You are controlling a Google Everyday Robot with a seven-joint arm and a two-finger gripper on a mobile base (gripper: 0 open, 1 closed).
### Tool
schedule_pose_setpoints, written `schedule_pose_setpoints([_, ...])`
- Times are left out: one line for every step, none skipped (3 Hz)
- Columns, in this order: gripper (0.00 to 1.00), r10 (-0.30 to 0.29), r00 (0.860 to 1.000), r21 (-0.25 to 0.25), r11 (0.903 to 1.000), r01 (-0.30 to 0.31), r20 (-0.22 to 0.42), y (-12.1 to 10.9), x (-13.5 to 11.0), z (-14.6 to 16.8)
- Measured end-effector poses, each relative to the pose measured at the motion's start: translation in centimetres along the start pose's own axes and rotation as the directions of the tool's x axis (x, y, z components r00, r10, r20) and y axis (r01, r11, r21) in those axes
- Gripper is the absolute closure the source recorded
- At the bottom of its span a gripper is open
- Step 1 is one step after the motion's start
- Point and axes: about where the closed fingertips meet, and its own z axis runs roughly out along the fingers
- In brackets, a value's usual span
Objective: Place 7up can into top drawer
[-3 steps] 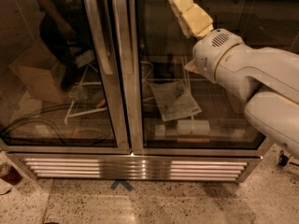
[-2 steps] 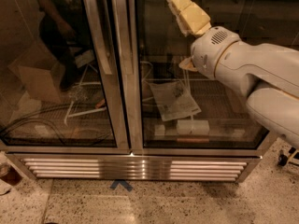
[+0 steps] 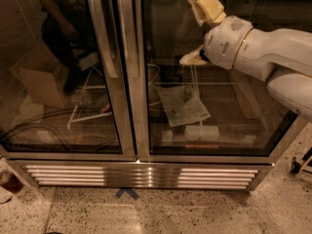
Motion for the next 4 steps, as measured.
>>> schedule_pose_setpoints([0.0,0.017,0.998,0.026,0.9995,-0.018,0.053,-1.0,-1.0,0.1])
schedule_pose_setpoints([0.0,0.017,0.998,0.026,0.9995,-0.018,0.053,-1.0,-1.0,0.1])
schedule_pose_setpoints([0.0,-0.036,0.995,0.031,0.999,0.034,0.092,-1.4,-1.5,0.4])
schedule_pose_setpoints([0.0,-0.141,0.976,0.069,0.9889,0.132,0.163,-2.3,-2.4,0.8])
